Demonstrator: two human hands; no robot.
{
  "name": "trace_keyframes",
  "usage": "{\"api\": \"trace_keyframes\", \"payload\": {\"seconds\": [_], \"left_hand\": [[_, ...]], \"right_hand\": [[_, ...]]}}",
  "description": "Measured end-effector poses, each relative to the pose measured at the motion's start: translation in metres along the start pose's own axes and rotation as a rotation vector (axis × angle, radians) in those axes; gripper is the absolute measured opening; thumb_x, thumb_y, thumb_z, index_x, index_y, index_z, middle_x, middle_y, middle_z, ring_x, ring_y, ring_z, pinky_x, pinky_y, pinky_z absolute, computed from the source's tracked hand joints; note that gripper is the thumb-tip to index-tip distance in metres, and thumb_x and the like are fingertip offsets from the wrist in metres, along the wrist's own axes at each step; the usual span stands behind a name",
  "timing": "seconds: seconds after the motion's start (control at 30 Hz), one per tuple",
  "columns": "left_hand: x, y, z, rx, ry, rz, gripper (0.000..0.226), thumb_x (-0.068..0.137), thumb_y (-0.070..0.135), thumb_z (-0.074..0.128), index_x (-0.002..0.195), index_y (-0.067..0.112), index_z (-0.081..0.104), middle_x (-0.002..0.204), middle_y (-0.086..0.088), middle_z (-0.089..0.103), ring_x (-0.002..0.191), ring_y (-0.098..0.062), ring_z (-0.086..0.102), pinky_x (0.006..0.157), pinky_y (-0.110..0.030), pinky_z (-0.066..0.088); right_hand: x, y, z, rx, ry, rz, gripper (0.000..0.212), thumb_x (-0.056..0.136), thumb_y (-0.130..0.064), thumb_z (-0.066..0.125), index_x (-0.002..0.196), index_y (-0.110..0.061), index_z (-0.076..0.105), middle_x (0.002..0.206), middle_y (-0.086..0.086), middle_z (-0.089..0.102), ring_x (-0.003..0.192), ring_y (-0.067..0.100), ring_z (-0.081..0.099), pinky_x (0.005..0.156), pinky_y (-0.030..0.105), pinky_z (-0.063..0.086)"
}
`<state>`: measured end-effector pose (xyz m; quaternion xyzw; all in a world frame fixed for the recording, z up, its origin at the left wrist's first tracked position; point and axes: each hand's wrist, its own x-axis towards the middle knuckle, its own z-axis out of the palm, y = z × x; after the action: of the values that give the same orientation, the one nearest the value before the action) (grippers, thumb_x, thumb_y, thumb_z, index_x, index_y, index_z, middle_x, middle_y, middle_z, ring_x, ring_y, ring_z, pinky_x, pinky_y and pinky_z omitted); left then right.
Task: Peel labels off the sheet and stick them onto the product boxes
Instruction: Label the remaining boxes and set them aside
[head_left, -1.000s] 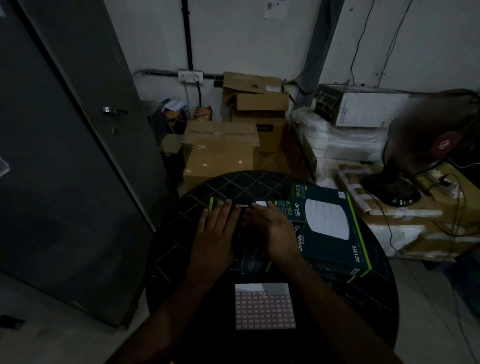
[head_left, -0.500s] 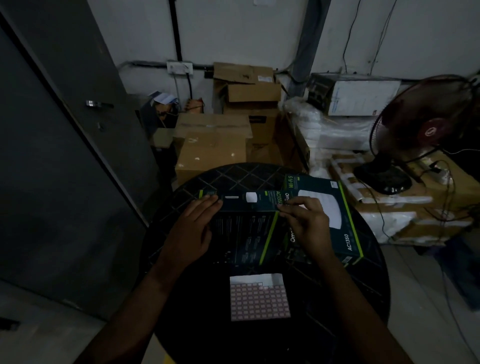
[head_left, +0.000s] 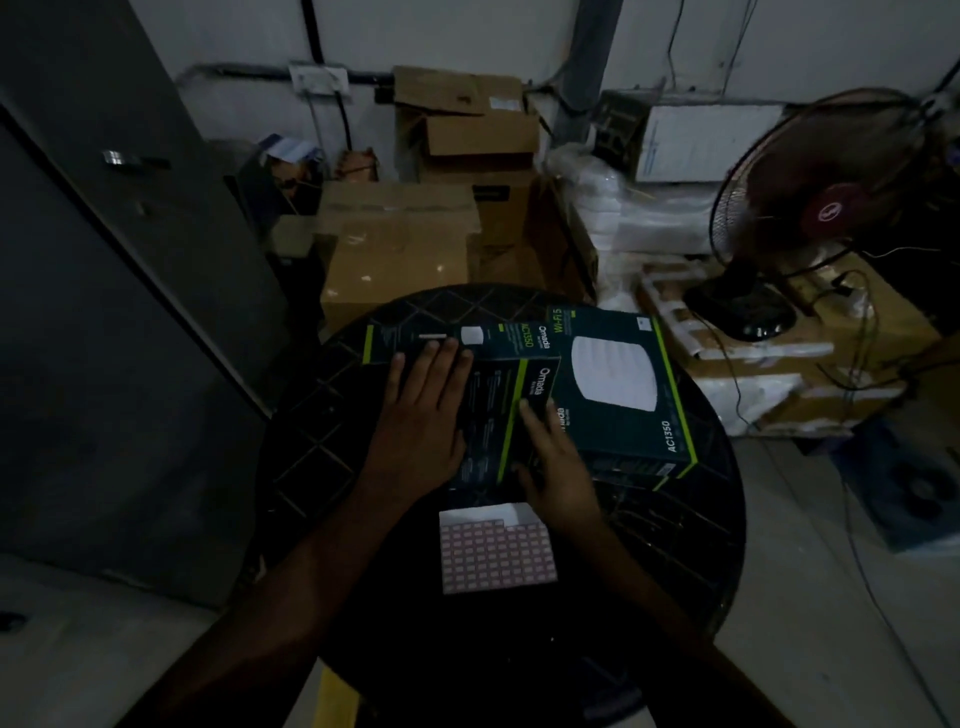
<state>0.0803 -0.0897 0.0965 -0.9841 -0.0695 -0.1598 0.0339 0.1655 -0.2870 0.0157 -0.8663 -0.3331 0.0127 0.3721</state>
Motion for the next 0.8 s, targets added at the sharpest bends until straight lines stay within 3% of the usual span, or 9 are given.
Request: {"api": "trace_keyframes", "payload": {"seconds": [0.07, 0.13, 0.2, 0.23, 0.33, 0.5, 0.67, 0.8], "left_hand": [[-0.002, -0.001, 0.000, 0.013, -0.011, 0.001, 0.095, 0.076, 0.037, 0.058, 0.156, 0.011, 0.013, 0.164, -0.009, 0.012, 0.151, -0.027, 0.009, 0.120, -0.055, 0.008], [-0.005, 0.000, 0.001, 0.054, -0.030, 0.007, 0.098, 0.075, 0.036, 0.058, 0.156, 0.011, 0.009, 0.164, -0.010, 0.007, 0.152, -0.027, 0.005, 0.119, -0.056, 0.008], [-0.009, 0.001, 0.002, 0.080, -0.041, 0.002, 0.101, 0.074, 0.035, 0.059, 0.156, 0.010, 0.007, 0.165, -0.010, 0.003, 0.152, -0.027, 0.001, 0.119, -0.056, 0.007], [-0.010, 0.003, 0.001, 0.081, -0.045, -0.002, 0.102, 0.072, 0.035, 0.059, 0.156, 0.010, 0.006, 0.165, -0.010, 0.003, 0.152, -0.027, -0.001, 0.119, -0.056, 0.006], [-0.012, 0.005, -0.001, 0.065, -0.039, -0.006, 0.105, 0.068, 0.031, 0.061, 0.156, 0.011, 0.009, 0.165, -0.008, 0.006, 0.152, -0.025, 0.000, 0.119, -0.056, 0.006], [-0.014, 0.006, -0.006, 0.042, -0.040, -0.006, 0.105, 0.066, 0.031, 0.060, 0.156, 0.012, 0.011, 0.164, -0.006, 0.009, 0.152, -0.024, 0.003, 0.120, -0.054, 0.008], [-0.020, 0.003, -0.010, -0.002, -0.054, 0.008, 0.104, 0.068, 0.033, 0.063, 0.157, 0.015, 0.011, 0.164, -0.003, 0.010, 0.152, -0.022, 0.004, 0.120, -0.051, 0.009], [-0.017, 0.000, -0.016, -0.026, -0.081, 0.019, 0.109, 0.066, 0.035, 0.069, 0.157, 0.018, 0.011, 0.164, -0.001, 0.011, 0.151, -0.021, 0.006, 0.121, -0.049, 0.008]], "right_hand": [[-0.012, 0.027, 0.025, -0.044, -0.260, 0.108, 0.085, 0.097, -0.027, 0.061, 0.154, -0.052, 0.004, 0.168, 0.002, -0.008, 0.151, 0.031, 0.016, 0.110, 0.047, 0.037], [-0.025, 0.052, 0.048, -0.144, -0.453, 0.195, 0.084, 0.097, -0.042, 0.055, 0.153, -0.051, -0.008, 0.168, 0.007, -0.005, 0.150, 0.045, 0.012, 0.111, 0.059, 0.032], [-0.041, 0.071, 0.064, -0.245, -0.554, 0.249, 0.092, 0.093, -0.051, 0.057, 0.151, -0.046, -0.014, 0.167, 0.009, 0.006, 0.150, 0.044, 0.013, 0.112, 0.061, 0.031], [-0.047, 0.075, 0.068, -0.276, -0.578, 0.289, 0.095, 0.090, -0.052, 0.062, 0.154, -0.042, -0.008, 0.166, 0.009, 0.011, 0.150, 0.040, 0.016, 0.112, 0.059, 0.032], [-0.059, 0.076, 0.070, -0.302, -0.584, 0.379, 0.096, 0.085, -0.045, 0.072, 0.159, -0.029, 0.014, 0.159, 0.008, 0.023, 0.145, 0.031, 0.022, 0.111, 0.050, 0.037], [-0.058, 0.083, 0.074, -0.318, -0.484, 0.468, 0.095, 0.085, -0.046, 0.073, 0.157, -0.015, 0.020, 0.150, 0.015, 0.031, 0.136, 0.035, 0.030, 0.106, 0.042, 0.036], [-0.054, 0.087, 0.080, -0.271, -0.518, 0.531, 0.092, 0.080, -0.036, 0.080, 0.151, -0.011, 0.029, 0.150, 0.018, 0.033, 0.135, 0.038, 0.034, 0.109, 0.045, 0.038], [-0.055, 0.088, 0.082, -0.289, -0.510, 0.543, 0.085, 0.077, -0.042, 0.081, 0.147, -0.022, 0.037, 0.148, 0.012, 0.036, 0.134, 0.035, 0.037, 0.106, 0.050, 0.040]]}}
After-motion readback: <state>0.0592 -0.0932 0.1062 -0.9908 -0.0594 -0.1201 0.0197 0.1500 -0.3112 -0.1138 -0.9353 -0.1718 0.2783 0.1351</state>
